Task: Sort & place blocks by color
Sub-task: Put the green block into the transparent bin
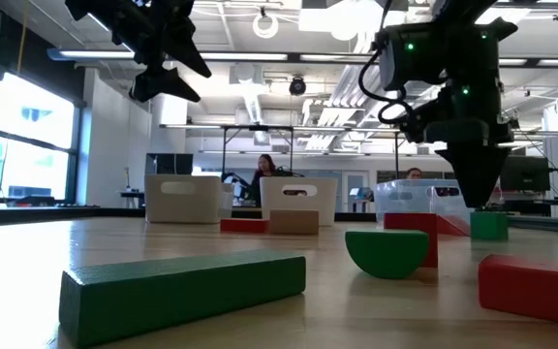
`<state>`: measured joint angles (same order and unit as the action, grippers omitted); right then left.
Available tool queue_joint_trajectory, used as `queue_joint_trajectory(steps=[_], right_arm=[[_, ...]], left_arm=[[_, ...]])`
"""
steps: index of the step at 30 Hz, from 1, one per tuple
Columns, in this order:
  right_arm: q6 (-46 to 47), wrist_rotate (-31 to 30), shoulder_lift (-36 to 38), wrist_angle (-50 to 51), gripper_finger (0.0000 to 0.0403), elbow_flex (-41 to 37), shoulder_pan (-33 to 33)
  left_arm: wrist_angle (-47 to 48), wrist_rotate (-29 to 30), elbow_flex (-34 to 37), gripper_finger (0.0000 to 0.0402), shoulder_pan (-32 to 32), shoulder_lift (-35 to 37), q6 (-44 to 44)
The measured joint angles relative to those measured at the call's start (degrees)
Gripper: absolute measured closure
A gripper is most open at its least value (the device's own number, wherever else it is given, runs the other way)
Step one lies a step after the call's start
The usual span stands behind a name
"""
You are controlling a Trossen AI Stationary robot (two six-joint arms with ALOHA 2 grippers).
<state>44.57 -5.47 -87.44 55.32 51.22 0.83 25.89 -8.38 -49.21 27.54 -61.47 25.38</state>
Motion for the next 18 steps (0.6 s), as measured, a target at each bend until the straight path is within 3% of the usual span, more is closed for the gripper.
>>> queue_joint_trajectory(steps=[11,18], right_arm=[[0.71,3.02,0.0,0.06,0.0194,-0.21,0.43],[3.71,2.97,-0.02,-4.49,0.0194,-4.63,-0.32]], left_arm=[[0.0,0.0,0.0,0.0163,0.01,0.0,0.09],[0.0,-0.02,0.0,0.0163,0.01,0.0,0.14]])
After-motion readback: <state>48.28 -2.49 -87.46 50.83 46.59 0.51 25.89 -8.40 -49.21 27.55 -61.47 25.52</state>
